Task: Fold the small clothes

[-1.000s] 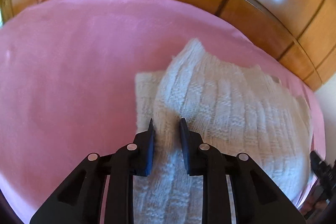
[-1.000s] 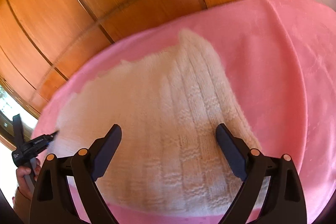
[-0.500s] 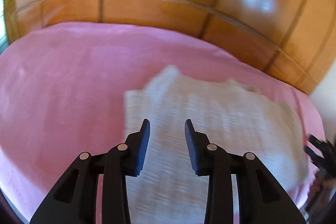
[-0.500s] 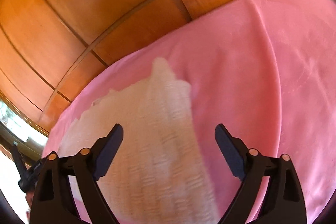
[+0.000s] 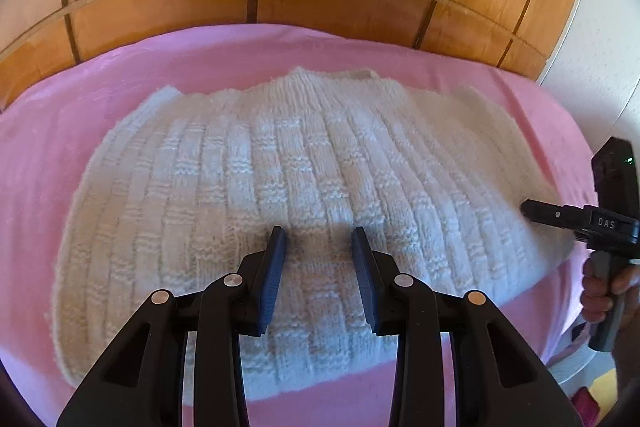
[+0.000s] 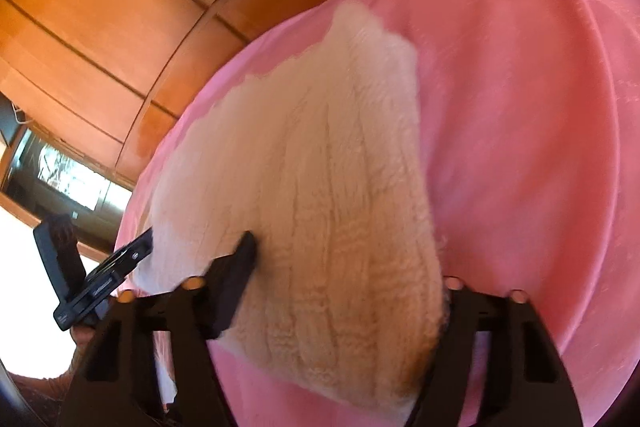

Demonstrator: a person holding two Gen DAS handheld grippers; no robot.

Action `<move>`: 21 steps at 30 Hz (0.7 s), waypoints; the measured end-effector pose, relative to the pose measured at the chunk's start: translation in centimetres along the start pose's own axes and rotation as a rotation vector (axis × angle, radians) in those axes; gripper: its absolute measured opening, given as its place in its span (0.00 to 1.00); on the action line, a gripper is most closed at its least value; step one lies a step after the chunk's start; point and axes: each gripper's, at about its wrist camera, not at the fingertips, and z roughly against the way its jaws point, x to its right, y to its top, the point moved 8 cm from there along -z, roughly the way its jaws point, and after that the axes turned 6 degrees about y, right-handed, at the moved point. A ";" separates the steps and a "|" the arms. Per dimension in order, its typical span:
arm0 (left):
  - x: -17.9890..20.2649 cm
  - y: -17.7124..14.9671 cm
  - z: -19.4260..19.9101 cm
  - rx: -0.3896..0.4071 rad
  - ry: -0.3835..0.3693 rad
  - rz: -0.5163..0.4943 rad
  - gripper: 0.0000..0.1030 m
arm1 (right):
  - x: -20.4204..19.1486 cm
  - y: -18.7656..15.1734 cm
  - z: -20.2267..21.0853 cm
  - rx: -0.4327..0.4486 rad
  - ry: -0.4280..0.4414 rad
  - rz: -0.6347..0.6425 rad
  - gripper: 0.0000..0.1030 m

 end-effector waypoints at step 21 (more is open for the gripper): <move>-8.2 -0.1 3.7 0.041 -0.322 0.362 0.33 | -26.9 2.0 -7.7 -0.036 0.258 0.299 0.24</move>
